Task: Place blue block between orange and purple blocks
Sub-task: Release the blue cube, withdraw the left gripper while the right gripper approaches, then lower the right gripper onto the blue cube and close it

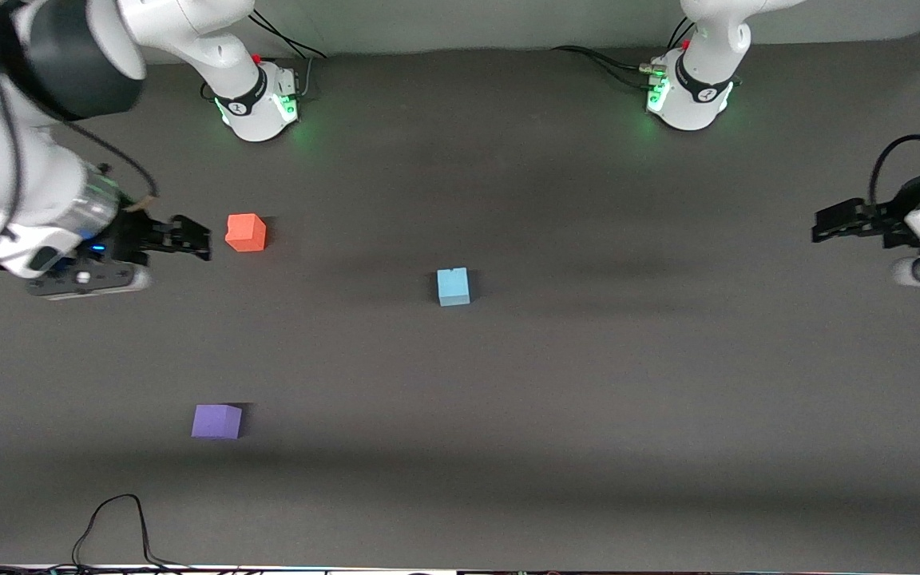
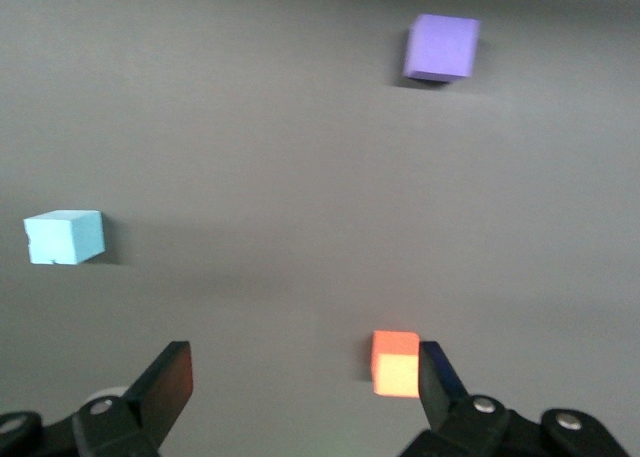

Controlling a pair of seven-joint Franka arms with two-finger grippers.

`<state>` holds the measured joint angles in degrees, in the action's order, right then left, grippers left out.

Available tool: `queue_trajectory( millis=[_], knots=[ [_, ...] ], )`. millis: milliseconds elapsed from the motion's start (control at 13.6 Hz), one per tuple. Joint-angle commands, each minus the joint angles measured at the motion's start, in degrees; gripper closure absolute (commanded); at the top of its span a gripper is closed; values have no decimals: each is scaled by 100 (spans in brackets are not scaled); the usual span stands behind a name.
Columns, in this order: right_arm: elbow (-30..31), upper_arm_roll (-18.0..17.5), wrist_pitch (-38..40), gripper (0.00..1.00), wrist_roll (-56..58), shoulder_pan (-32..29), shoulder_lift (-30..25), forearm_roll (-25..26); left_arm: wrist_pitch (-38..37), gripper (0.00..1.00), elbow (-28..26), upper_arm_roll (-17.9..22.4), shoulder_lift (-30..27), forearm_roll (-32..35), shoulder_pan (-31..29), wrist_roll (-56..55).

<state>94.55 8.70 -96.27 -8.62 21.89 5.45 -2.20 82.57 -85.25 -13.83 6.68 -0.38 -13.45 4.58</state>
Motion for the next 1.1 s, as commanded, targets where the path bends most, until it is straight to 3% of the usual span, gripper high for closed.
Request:
queue_trajectory(
  millis=[0,147,220,367,440,807,1028],
  knots=[
    [-77,53,-435,0,-482,411,499,-70,22,0,-299,-67,-316,-24,-158,148],
    [-68,53,-873,0,-561,841,859,-394,101,0,-369,-15,-360,46,-114,157],
    [-77,62,-1128,0,-779,1087,1027,-535,128,0,-369,247,-386,64,43,157],
    [-77,53,-1690,0,-1001,1439,1361,-563,128,0,-378,1368,-439,64,1172,157],
    [-77,53,-1859,0,-1027,1658,1501,-580,119,0,-378,1705,-466,56,1526,148],
    [-68,71,-2352,0,-1748,2547,2170,-580,207,0,-378,1814,-475,64,1714,61],
    [352,71,-3053,0,-2468,2872,2302,-572,242,0,-370,1814,-466,64,1705,16]
  ],
)
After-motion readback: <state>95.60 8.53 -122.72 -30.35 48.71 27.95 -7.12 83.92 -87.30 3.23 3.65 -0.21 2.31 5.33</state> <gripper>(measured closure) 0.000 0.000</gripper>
